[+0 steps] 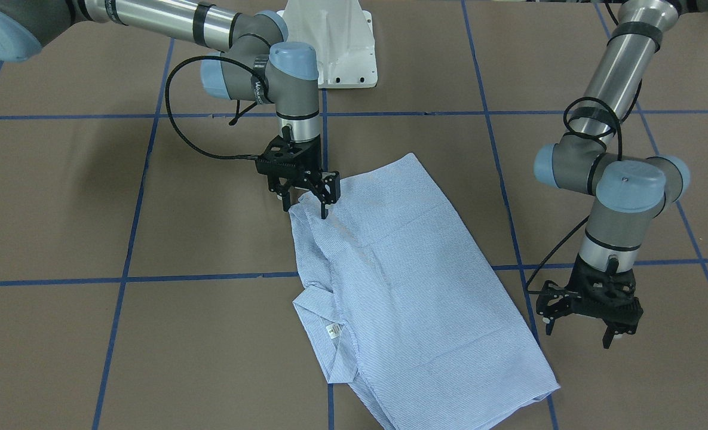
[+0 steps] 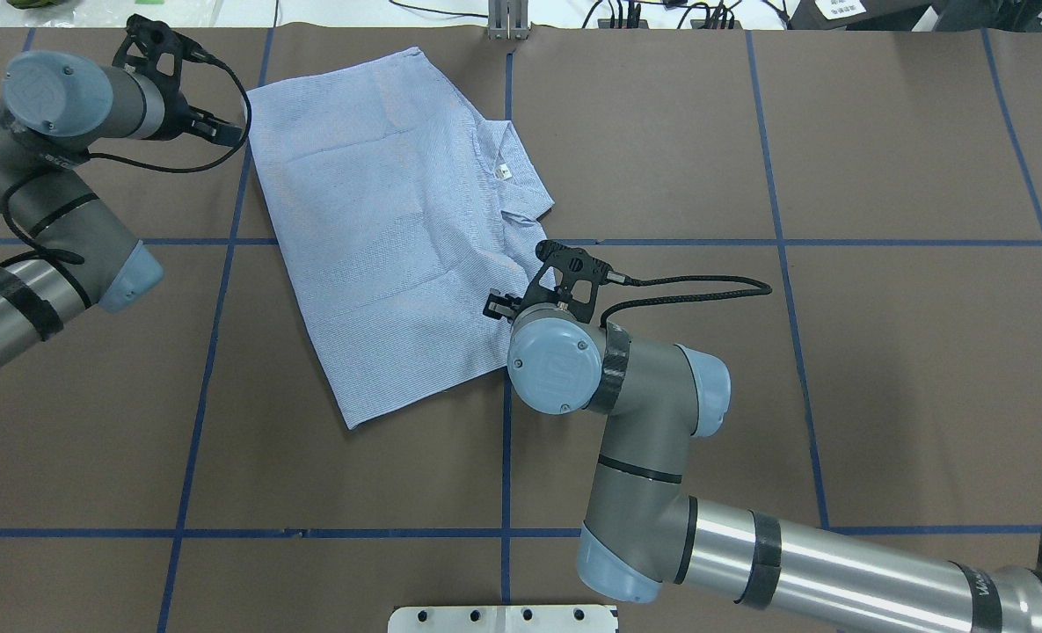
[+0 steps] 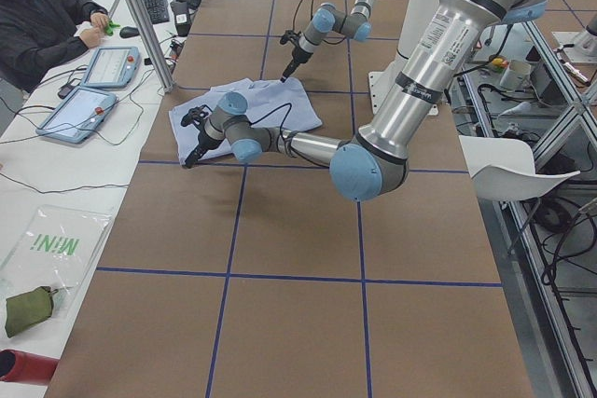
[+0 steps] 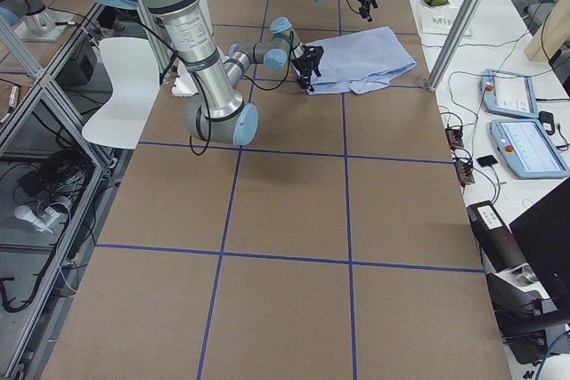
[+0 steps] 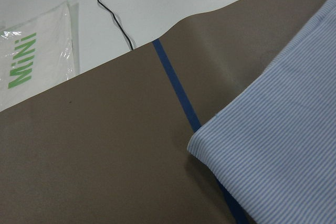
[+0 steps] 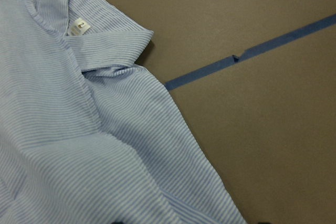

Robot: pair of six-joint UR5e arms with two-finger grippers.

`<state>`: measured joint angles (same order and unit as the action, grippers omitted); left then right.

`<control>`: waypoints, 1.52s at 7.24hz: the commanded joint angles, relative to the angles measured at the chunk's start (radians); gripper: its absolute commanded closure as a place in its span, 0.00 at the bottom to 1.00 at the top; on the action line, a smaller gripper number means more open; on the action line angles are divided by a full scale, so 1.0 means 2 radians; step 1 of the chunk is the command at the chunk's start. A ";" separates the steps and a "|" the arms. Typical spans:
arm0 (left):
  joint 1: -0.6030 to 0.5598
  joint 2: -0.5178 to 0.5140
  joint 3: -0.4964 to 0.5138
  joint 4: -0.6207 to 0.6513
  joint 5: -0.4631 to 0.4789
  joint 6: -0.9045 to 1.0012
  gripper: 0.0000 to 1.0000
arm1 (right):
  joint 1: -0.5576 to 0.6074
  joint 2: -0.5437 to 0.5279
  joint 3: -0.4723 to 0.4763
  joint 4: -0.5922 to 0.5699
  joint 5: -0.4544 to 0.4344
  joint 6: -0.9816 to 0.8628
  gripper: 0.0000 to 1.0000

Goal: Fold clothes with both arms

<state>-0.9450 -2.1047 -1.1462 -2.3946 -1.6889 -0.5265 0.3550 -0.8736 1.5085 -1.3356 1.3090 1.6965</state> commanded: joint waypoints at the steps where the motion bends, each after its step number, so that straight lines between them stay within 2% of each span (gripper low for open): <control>1: 0.000 0.000 0.000 0.000 0.000 0.000 0.00 | -0.007 -0.004 -0.002 -0.003 -0.009 -0.005 0.11; 2: 0.001 0.000 0.000 0.000 0.000 0.000 0.00 | -0.007 -0.006 -0.003 -0.003 -0.009 -0.012 0.12; 3: 0.001 0.000 0.000 0.000 0.000 0.000 0.00 | -0.007 -0.006 -0.003 -0.004 -0.009 -0.015 0.19; 4: 0.001 0.000 0.000 0.000 0.000 0.000 0.00 | -0.007 -0.006 -0.003 -0.003 -0.009 -0.020 0.37; 5: 0.001 0.000 0.000 0.000 0.000 0.000 0.00 | -0.007 -0.004 -0.002 -0.003 -0.007 -0.024 0.61; 6: 0.001 0.000 0.000 0.000 0.000 0.000 0.00 | -0.007 -0.003 -0.001 -0.004 -0.006 -0.034 1.00; 9: 0.002 0.000 -0.001 0.000 -0.001 0.000 0.00 | -0.007 -0.003 0.007 -0.005 -0.005 -0.034 1.00; 10: 0.003 0.000 -0.010 0.000 -0.002 -0.001 0.00 | -0.006 -0.006 0.026 -0.019 -0.004 -0.034 1.00; 11: 0.003 0.005 -0.032 0.002 -0.055 -0.027 0.00 | -0.006 -0.006 0.058 -0.049 -0.003 -0.034 1.00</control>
<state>-0.9397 -2.1021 -1.1714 -2.3938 -1.7201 -0.5417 0.3414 -0.8840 1.5629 -1.3799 1.3004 1.6277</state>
